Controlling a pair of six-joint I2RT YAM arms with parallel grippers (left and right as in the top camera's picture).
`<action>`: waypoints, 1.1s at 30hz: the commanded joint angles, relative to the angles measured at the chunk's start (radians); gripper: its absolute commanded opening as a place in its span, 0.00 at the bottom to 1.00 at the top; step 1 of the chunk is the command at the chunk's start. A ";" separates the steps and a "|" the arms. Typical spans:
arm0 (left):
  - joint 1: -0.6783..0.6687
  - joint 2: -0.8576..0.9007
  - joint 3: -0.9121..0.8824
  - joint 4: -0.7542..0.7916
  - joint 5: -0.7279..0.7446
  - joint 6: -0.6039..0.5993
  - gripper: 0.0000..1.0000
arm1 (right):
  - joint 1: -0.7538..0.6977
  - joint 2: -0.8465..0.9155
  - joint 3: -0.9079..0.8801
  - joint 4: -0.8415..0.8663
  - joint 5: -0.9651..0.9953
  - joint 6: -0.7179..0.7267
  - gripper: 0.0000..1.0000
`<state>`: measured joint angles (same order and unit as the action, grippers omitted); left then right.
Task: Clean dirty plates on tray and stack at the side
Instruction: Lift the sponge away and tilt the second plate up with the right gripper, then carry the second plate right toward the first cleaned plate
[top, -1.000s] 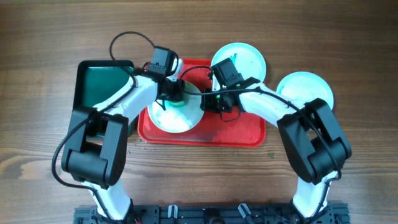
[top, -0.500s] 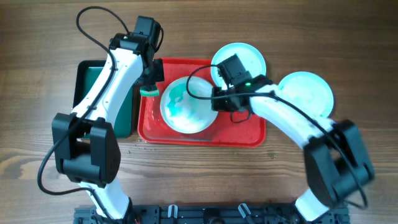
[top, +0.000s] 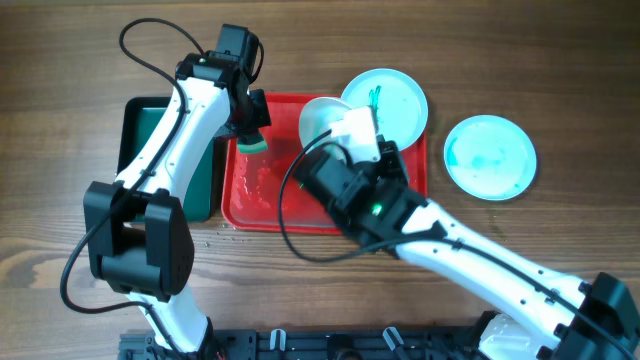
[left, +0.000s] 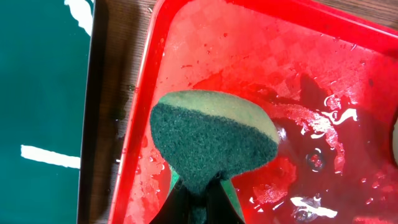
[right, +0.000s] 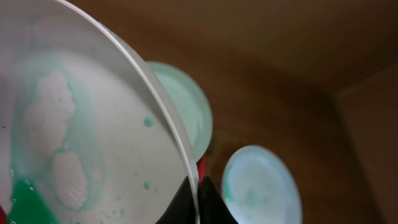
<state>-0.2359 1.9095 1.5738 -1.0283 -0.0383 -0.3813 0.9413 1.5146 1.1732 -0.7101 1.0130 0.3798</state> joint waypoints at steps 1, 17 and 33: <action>0.005 -0.015 -0.006 0.007 0.016 -0.020 0.04 | 0.075 -0.020 0.012 0.013 0.319 -0.066 0.04; 0.004 -0.015 -0.006 0.013 0.023 -0.020 0.04 | 0.122 -0.020 0.012 0.358 0.354 -0.652 0.04; 0.004 -0.015 -0.006 0.014 0.023 -0.020 0.04 | -0.568 -0.098 0.012 -0.055 -1.154 -0.040 0.04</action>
<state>-0.2363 1.9095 1.5715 -1.0168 -0.0265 -0.3843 0.5289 1.4685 1.1824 -0.7479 0.1478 0.3363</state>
